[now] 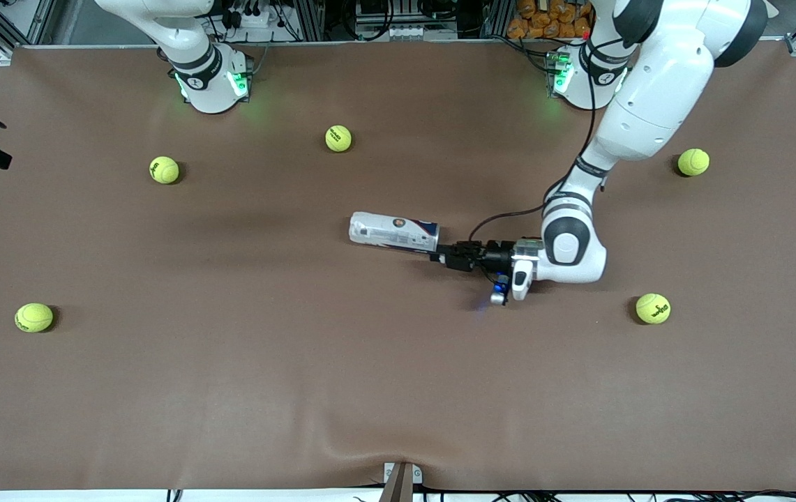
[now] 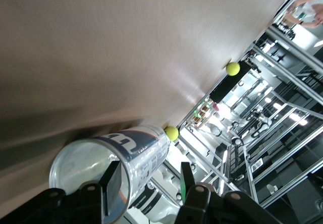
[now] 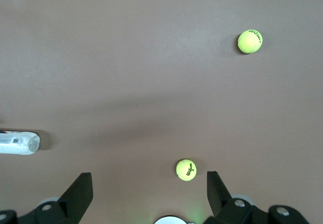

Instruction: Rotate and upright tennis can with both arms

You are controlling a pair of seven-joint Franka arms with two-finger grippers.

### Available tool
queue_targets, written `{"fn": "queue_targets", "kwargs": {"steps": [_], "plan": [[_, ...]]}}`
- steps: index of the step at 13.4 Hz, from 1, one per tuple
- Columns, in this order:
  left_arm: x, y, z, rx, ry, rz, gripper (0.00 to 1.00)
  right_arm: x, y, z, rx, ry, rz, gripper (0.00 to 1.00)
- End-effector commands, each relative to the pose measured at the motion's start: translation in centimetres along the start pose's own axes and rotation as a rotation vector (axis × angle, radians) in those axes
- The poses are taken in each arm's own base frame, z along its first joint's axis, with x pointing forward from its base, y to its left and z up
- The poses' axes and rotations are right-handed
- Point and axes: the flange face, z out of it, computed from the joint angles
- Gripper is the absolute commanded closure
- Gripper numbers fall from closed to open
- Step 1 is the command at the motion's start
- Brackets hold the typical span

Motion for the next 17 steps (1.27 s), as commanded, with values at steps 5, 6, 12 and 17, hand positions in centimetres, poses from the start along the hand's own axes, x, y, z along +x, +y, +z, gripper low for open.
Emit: {"fn": "queue_targets", "kwargs": {"steps": [5,6,12,17], "plan": [[-0.9,-0.5,2.3,-0.004,-0.015,-0.038,0.51,0.3,-0.2,-0.5,0.0,0.009,0.017,0.0],[-1.3,-0.4,3.6,-0.014,-0.022,-0.045,0.66,0.3,-0.2,-0.5,0.0,0.009,0.017,0.0],[-1.4,2.7,2.7,-0.023,0.026,0.003,1.0,0.3,-0.1,-0.5,-0.002,0.009,0.019,0.0],[-2.2,15.1,-1.3,0.022,0.072,-0.11,1.0,0.3,0.1,-0.6,-0.002,0.01,0.022,0.0]]}}
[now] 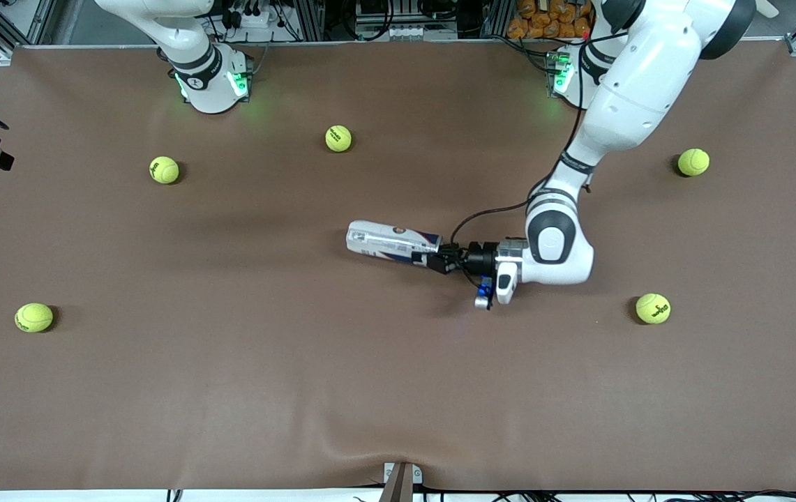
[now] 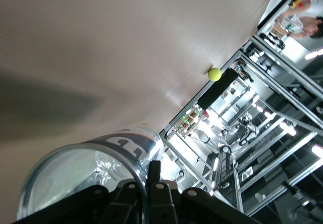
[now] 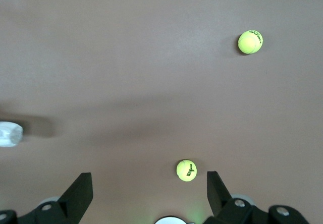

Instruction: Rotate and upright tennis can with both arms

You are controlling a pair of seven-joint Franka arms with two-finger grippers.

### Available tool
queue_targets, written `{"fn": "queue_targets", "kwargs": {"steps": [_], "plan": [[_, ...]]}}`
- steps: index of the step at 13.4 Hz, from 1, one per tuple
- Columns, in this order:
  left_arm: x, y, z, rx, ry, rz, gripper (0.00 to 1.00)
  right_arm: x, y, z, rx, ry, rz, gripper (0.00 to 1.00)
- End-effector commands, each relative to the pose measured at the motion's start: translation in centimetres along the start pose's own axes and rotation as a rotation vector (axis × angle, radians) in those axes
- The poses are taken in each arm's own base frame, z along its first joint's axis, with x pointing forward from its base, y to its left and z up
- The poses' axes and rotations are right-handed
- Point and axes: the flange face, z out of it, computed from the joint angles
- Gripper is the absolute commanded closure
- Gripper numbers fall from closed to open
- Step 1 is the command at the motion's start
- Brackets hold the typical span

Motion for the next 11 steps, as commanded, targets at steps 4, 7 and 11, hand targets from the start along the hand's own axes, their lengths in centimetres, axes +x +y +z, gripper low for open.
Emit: {"fn": "queue_targets", "kwargs": {"steps": [4,7,11], "plan": [[-5.0,15.8,-3.3,0.1,0.115,-0.193,1.0,0.2,0.0,-0.6,-0.002,0.008,0.019,0.0],[-7.3,19.2,-3.0,0.23,0.218,-0.136,1.0,0.2,0.0,-0.6,-0.002,0.008,0.019,0.0],[-14.7,21.6,1.0,0.522,0.409,0.089,1.0,0.2,0.0,-0.6,-0.002,0.008,0.019,0.0]]}}
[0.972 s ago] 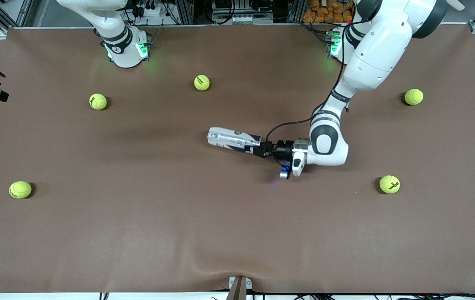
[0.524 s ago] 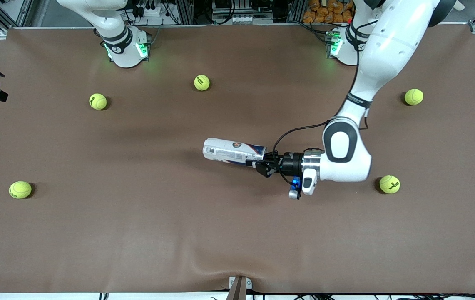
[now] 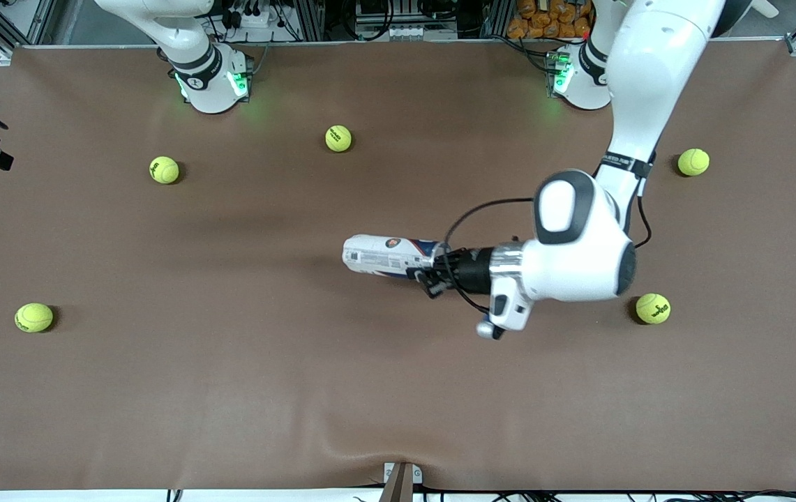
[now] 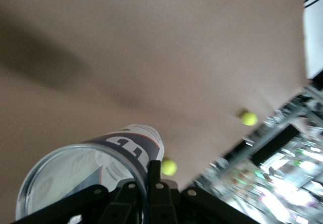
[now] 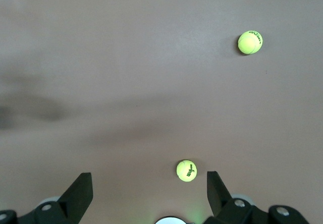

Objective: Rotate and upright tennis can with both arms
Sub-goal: 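Lift the can with the left gripper and stand it on its base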

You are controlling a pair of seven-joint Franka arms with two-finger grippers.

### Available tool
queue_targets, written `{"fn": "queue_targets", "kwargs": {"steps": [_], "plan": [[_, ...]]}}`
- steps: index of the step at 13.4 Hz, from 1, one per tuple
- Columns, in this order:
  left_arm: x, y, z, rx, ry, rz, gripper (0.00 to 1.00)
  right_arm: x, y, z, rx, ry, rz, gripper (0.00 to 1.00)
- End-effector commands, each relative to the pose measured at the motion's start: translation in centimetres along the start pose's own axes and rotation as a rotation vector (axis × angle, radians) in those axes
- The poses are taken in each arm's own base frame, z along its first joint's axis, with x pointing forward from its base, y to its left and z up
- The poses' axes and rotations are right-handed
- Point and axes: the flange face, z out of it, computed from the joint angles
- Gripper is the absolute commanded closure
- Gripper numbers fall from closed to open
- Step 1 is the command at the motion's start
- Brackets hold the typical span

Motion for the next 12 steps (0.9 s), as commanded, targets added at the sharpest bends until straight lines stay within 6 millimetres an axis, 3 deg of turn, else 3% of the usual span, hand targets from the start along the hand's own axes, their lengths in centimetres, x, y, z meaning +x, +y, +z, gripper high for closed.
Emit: {"fn": "queue_targets", "kwargs": {"steps": [1,5,8,12], "plan": [[-6.5,2.1,1.3,0.199,0.208,0.201,1.0,0.2,0.0,-0.5,-0.002,0.006,0.018,0.0],[-13.7,3.4,6.3,0.361,0.351,0.385,1.0,0.2,0.0,-0.5,-0.002,0.006,0.018,0.0],[-19.1,3.3,11.7,0.5,0.461,0.586,1.0,0.2,0.0,-0.5,-0.002,0.006,0.018,0.0],[-23.3,1.8,17.7,0.619,0.542,0.723,1.0,0.2,0.0,-0.5,-0.002,0.006,0.018,0.0]]}}
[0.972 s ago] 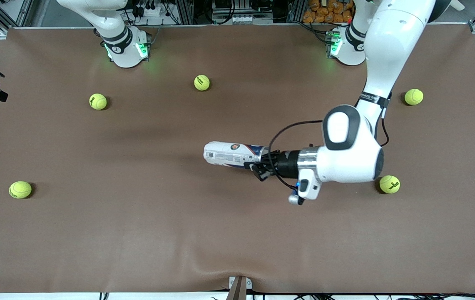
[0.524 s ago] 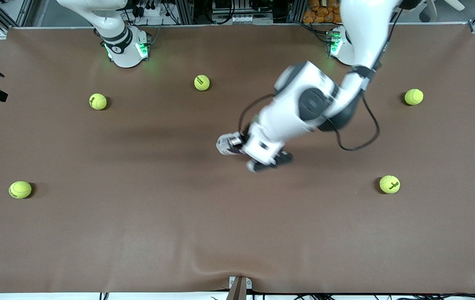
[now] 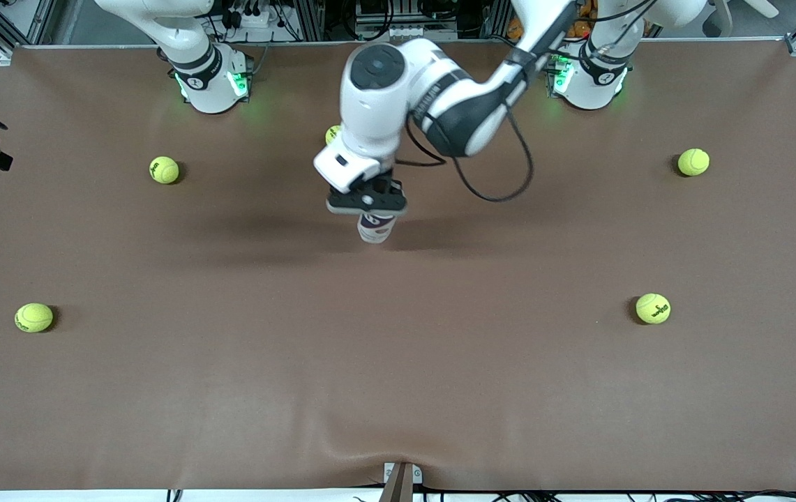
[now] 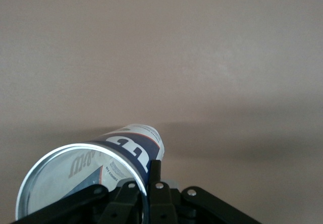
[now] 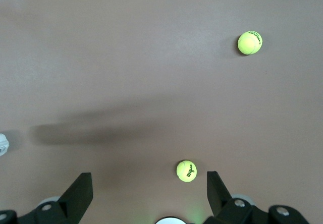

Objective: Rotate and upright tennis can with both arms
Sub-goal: 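Lift the can with the left gripper and stand it on its base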

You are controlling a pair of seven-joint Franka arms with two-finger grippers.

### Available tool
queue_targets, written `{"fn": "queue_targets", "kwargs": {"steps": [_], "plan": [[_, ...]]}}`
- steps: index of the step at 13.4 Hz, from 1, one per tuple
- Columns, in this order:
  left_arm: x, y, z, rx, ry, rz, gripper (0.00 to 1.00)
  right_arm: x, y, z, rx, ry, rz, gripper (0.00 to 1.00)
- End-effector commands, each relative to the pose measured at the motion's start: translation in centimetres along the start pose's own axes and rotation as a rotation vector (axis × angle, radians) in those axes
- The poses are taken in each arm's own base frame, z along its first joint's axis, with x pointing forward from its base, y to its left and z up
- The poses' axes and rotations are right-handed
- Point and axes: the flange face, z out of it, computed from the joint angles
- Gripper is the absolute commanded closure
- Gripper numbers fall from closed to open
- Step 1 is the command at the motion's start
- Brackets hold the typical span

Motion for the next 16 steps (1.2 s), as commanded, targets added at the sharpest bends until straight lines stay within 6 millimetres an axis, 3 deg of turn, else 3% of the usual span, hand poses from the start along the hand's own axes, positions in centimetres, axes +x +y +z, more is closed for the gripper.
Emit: {"fn": "queue_targets", "kwargs": {"steps": [1,4,6,8,9,10,13,15,16], "plan": [[-3.0,2.7,3.2,0.112,0.09,0.096,1.0,0.2,0.0,-0.4,-0.002,0.005,0.017,0.0],[-4.5,3.7,6.7,0.16,0.118,0.126,1.0,0.2,-0.1,-0.4,-0.002,0.005,0.014,0.0],[-5.2,4.2,7.7,0.158,0.121,0.138,1.0,0.2,-0.1,-0.4,-0.002,0.005,0.016,0.0],[-4.8,4.0,7.5,0.156,0.121,0.154,1.0,0.2,-0.1,-0.4,-0.002,0.003,0.016,0.0],[-4.6,3.9,7.4,0.153,0.123,0.162,0.58,0.2,-0.1,-0.4,-0.002,0.005,0.014,0.0],[-4.4,4.0,7.2,0.143,0.132,0.145,0.01,0.2,-0.1,-0.4,-0.002,0.003,0.016,0.0],[-3.6,3.9,5.1,0.106,0.159,0.131,0.0,0.2,-0.1,-0.4,-0.002,0.005,0.016,0.0],[-2.5,3.1,-0.3,0.075,0.175,0.103,0.0,0.2,-0.1,-0.4,-0.002,0.005,0.016,0.0],[-1.2,1.1,-3.0,0.097,0.144,0.065,0.0,0.2,-0.1,-0.4,-0.002,0.005,0.016,0.0]]}}
